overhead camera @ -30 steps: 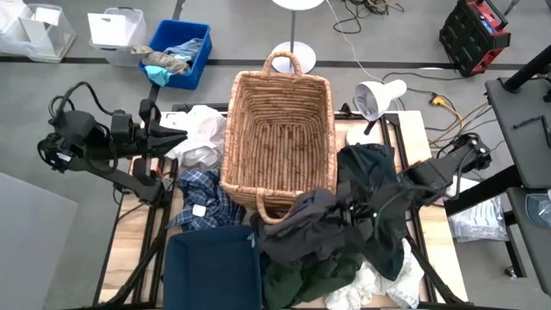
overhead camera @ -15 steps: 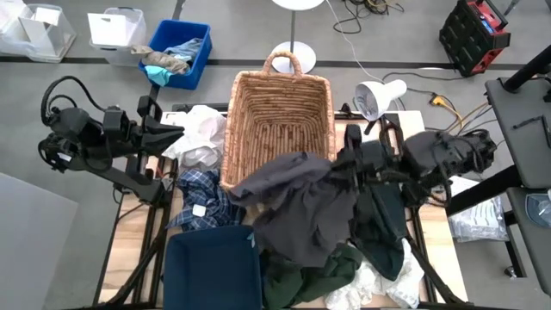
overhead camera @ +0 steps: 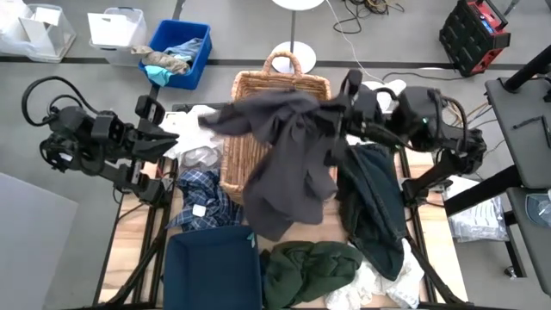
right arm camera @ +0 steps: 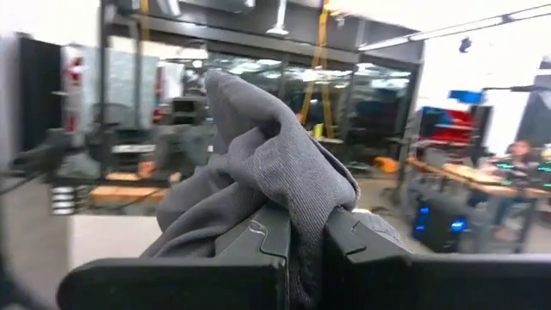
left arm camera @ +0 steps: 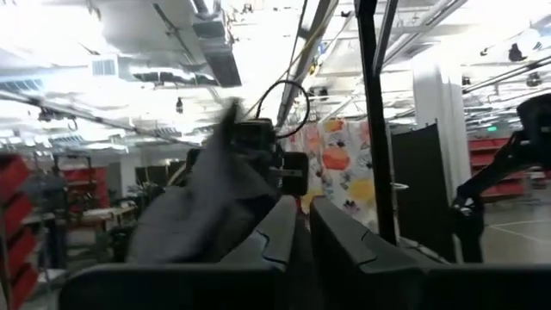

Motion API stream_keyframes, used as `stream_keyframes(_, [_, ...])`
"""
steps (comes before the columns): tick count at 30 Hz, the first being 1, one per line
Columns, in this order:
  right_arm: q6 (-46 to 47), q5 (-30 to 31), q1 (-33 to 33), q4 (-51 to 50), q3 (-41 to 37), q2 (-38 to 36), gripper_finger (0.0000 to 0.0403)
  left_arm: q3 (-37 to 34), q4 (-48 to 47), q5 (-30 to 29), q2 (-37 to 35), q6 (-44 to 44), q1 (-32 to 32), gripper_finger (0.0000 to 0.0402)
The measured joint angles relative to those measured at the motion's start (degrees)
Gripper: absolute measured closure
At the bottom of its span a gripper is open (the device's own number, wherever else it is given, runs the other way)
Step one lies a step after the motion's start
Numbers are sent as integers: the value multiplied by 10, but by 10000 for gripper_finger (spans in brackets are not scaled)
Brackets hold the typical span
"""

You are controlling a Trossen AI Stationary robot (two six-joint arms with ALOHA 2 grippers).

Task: Sort clothes
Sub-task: Put the grey pants into the brown basket

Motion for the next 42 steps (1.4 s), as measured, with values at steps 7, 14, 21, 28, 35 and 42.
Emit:
stream_keyframes(7, [-9,0,-70,8,61,43,390,0,15,-41,24,14,0,325])
stream_keyframes(14, [-9,32,-119,6,123,97,390,0,14,-179,54,29,0,227])
stream_keyframes(21, [6,50,-152,6,175,152,390,0,15,-247,92,35,17,166])
stream_keyframes(28, [8,50,-164,6,177,167,390,0,39,-246,131,9,71,147])
stream_keyframes(35, [4,60,-170,2,177,167,390,0,46,-124,175,-82,140,145])
stream_keyframes(42, [-3,75,-171,1,177,167,390,0,55,-147,234,-86,175,145])
